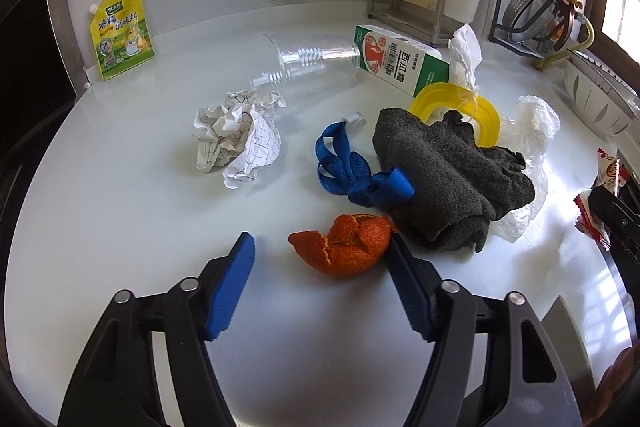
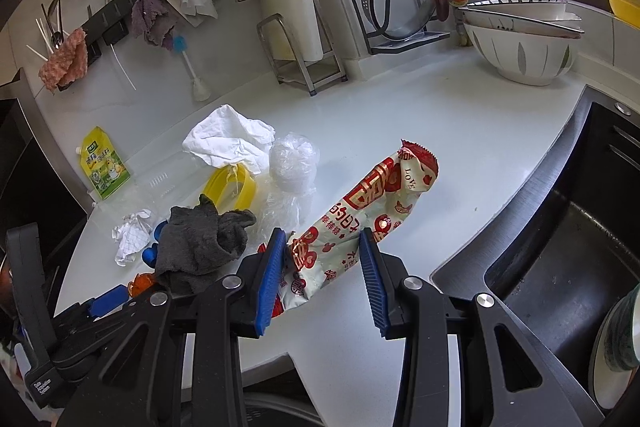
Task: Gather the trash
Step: 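Grasp the orange peel with the left tool while the right tool lifts the wrapper, then carry the orange peel and wrapper over the basket and open both tools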
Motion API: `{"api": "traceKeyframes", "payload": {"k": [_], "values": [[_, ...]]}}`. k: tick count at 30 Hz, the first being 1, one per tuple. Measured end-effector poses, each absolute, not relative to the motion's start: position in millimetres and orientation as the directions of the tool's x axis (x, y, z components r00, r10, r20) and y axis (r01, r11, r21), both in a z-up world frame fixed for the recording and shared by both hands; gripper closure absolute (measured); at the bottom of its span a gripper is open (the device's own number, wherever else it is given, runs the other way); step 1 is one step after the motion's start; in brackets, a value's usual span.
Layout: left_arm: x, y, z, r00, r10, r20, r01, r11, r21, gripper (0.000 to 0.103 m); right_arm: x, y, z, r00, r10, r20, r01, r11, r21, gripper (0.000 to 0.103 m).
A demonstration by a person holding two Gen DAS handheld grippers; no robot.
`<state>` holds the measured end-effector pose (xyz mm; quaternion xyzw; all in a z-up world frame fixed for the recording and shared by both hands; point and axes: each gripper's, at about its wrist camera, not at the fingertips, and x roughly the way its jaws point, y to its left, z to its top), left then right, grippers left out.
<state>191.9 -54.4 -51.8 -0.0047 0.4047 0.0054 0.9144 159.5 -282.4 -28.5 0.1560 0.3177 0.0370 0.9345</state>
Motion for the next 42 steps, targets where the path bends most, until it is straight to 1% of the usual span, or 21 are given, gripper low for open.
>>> {"api": "traceKeyframes", "payload": {"k": [1,2,3,5,9,12,22,32,42], "values": [[190.8,-54.5,-51.0,0.676,0.002,-0.737,-0.01,1.0,-0.006,0.059,159.2,-282.3,-28.5,0.797,0.168,-0.58,0.029,0.949,0.315,0.066],[189.4,-53.8,-50.3,0.679,-0.004,-0.735,-0.007,1.0,-0.012,0.064,158.4,-282.5,-28.4,0.798,0.17,-0.578,0.028,0.948,0.317,0.066],[188.3,-52.1,-49.6,0.679,-0.012,-0.734,-0.005,1.0,-0.022,0.072,157.5,-282.7,-28.3,0.8,0.171,-0.575,0.027,0.948,0.318,0.066],[186.6,-47.5,-48.4,0.68,-0.026,-0.733,-0.006,0.999,-0.041,0.077,155.7,-283.0,-28.0,0.804,0.172,-0.569,0.023,0.947,0.32,0.066],[176.7,-36.6,-41.5,0.69,-0.035,-0.723,-0.01,0.998,-0.057,0.078,150.8,-278.7,-26.8,0.804,0.168,-0.571,0.009,0.956,0.294,0.066],[164.0,-35.3,-33.8,0.697,-0.033,-0.716,0.014,0.999,-0.033,0.078,138.0,-273.4,-24.2,0.803,0.165,-0.573,-0.008,0.964,0.266,0.066],[91.5,-42.0,-20.6,0.721,-0.088,-0.687,0.107,0.994,-0.015,0.077,49.8,-261.8,-16.3,0.794,0.158,-0.587,-0.019,0.972,0.236,0.066],[32.9,-53.4,-41.9,0.689,-0.159,-0.707,0.188,0.982,-0.037,0.077,-27.9,-228.2,-38.6,0.759,0.175,-0.627,-0.066,0.979,0.193,0.066],[6.8,-48.4,-61.9,0.657,-0.155,-0.738,0.207,0.978,-0.022,0.077,-55.0,-208.7,-69.4,0.717,0.222,-0.66,-0.093,0.97,0.225,0.066]]}}
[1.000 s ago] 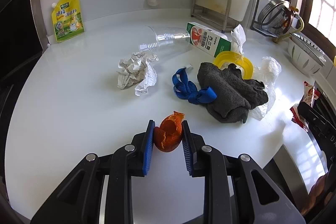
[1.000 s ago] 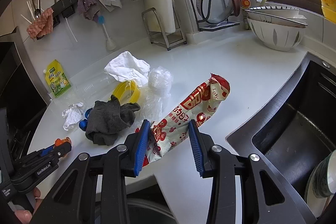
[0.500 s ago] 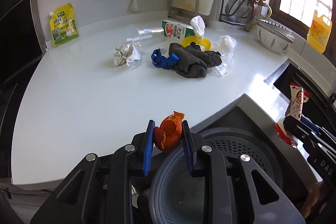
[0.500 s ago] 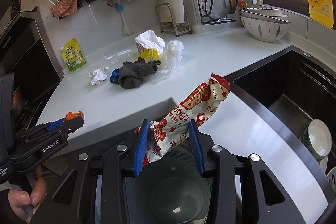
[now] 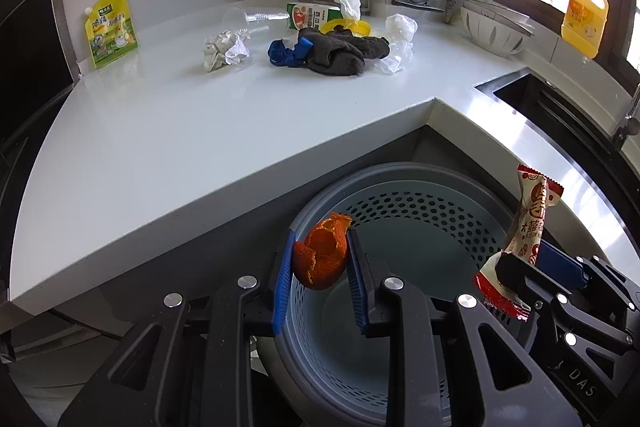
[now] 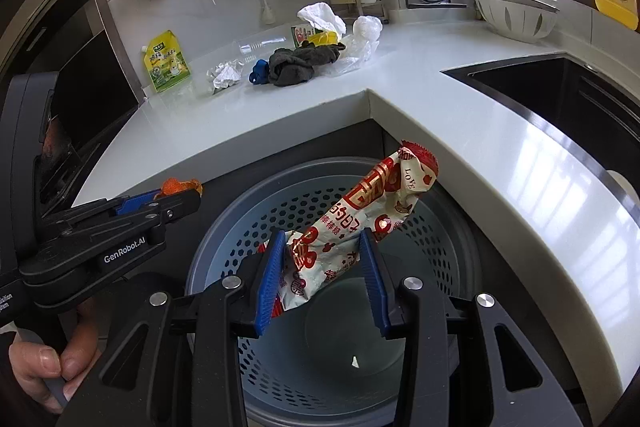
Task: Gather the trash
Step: 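Carry the orange peel and wrapper over the basket and open both tools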
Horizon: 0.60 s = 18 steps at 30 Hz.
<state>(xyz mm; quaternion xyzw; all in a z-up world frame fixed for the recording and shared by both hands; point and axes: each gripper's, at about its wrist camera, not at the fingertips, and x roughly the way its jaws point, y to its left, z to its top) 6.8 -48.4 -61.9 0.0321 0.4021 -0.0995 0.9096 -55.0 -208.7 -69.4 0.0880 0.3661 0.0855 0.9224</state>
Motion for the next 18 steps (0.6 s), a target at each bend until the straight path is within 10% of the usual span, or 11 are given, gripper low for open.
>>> {"api": "traceKeyframes", "payload": {"k": [18], "values": [[-3.8,-49.7,-84.7,0.604,-0.166,-0.779,0.231,0.972,-0.028,0.076,-61.0,-208.7,-95.2,0.667,0.246,-0.703,-0.084,0.963,0.256,0.065]]}}
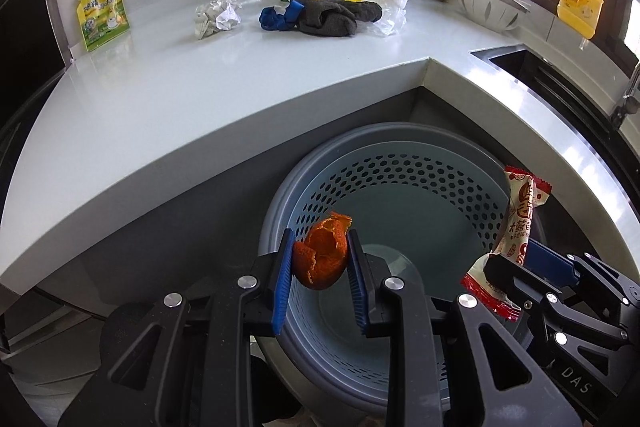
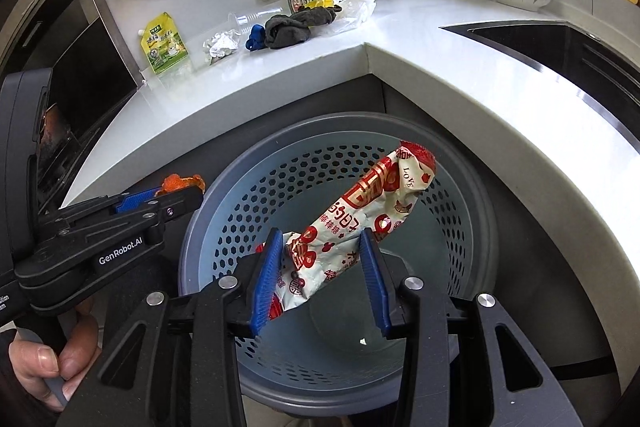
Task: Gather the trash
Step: 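Carry the orange peel and wrapper over the basket and open both tools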
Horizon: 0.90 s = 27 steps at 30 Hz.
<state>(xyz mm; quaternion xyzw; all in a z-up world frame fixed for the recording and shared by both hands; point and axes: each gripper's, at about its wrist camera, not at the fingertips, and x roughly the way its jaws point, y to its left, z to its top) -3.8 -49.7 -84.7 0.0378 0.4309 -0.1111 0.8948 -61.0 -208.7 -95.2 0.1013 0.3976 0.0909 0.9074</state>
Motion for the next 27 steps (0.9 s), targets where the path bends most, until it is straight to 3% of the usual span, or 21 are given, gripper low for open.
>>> {"api": "traceKeyframes", "payload": {"k": [20,23,25,27], "values": [[-3.0,-50.4,-93.6,0.585,-0.158,-0.795,0.237,0.971,-0.018,0.074,-57.7,-216.3,-105.0,0.655,0.255,-0.711,-0.07,0.958,0.278,0.064],[-3.6,-49.0,-93.9,0.583,-0.164,-0.796,0.235,0.972,-0.028,0.069,-58.6,-217.1,-104.7,0.659,0.257,-0.707,-0.066,0.956,0.286,0.059],[-4.0,-48.9,-92.8,0.59,-0.161,-0.792,0.231,0.973,-0.026,0.056,-59.9,-217.3,-103.2,0.665,0.255,-0.701,-0.065,0.956,0.287,0.051],[-5.1,-48.5,-90.7,0.6,-0.159,-0.784,0.228,0.973,-0.023,0.05,-61.5,-217.7,-101.7,0.672,0.256,-0.695,-0.064,0.955,0.291,0.048]]}}
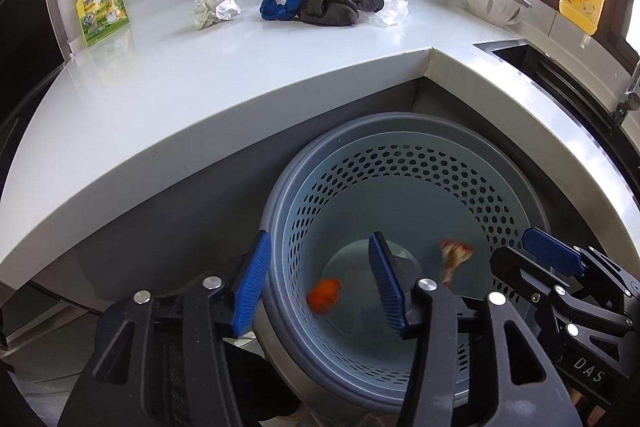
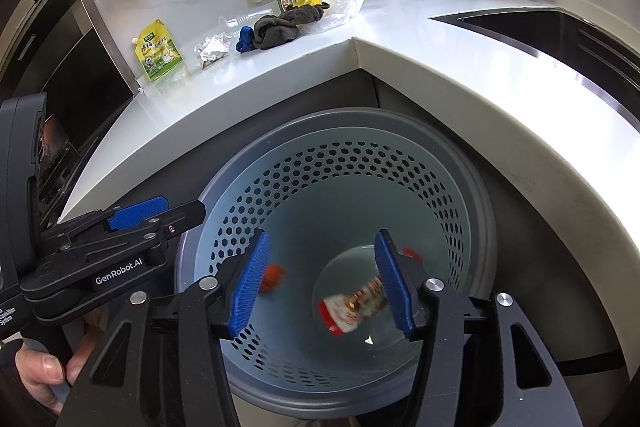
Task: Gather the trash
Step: 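Carry the orange peel and wrapper over the basket and open both tools, then move both tools back toward the trash on the countertop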
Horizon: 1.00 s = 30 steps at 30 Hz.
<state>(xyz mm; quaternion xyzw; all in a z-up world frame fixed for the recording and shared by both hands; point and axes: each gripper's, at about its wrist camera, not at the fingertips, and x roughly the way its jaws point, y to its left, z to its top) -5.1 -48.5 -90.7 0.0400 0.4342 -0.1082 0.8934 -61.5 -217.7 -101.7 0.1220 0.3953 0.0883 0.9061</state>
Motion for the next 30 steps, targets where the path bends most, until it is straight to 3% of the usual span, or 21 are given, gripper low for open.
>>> {"api": "traceKeyframes", "payload": {"k": [6,30], "values": [[-5.5,-46.3,-89.7,0.602,-0.155,-0.783,0.22,0.975,-0.023,0.043,-63.4,-222.5,-98.5,0.69,0.256,-0.677,-0.049,0.95,0.309,0.032],[-9.9,-26.1,-63.8,0.651,-0.149,-0.744,0.169,0.984,-0.05,0.024,-68.9,-217.0,-75.0,0.72,0.239,-0.652,-0.054,0.955,0.291,0.032]]}}
